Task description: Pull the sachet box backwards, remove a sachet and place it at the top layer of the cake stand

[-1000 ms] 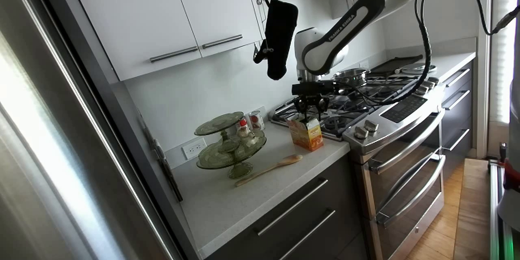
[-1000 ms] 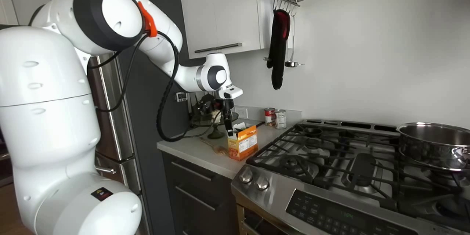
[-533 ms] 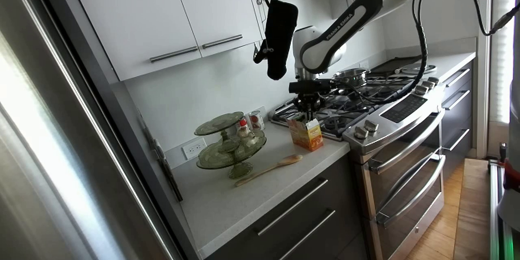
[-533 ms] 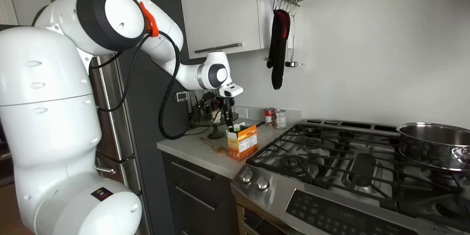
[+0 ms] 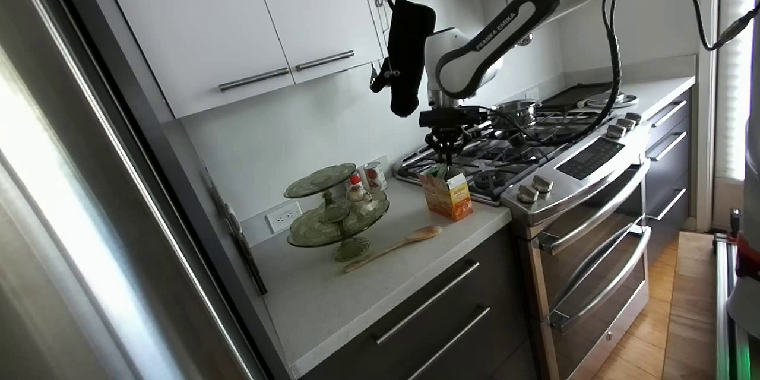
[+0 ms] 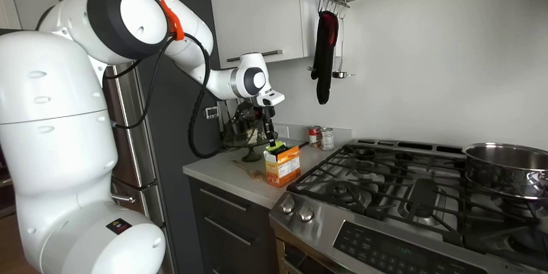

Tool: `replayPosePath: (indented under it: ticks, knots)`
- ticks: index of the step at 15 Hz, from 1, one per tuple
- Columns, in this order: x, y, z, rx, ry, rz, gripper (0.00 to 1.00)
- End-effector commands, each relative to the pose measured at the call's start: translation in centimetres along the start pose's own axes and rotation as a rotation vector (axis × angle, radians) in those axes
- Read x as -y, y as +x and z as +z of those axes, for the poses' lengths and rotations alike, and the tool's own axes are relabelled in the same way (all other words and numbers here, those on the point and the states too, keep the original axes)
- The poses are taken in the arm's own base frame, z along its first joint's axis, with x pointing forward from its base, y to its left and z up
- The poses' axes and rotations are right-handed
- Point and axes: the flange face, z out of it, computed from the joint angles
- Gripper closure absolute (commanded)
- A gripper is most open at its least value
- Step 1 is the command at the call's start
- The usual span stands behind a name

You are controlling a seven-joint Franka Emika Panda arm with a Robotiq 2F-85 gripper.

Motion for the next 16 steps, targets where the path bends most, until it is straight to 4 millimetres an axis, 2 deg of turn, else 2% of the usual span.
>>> replayPosePath:
  ticks: [1, 3, 10, 13, 16]
  knots:
    - [-0.4, 0.4, -2.8, -0.054, -0.001, -0.007, 1.0]
    - [-0.1, 0.6, -4.4, -0.092, 0.023, -0.024, 1.0]
    - [0.9, 1.1, -8.1, -0.186, 0.071, -0.077, 1.0]
    - [2.4, 0.3, -9.7, -0.224, 0.13, -0.16, 1.0]
    - [4.7, -1.8, -11.3, -0.222, 0.237, -0.29, 1.0]
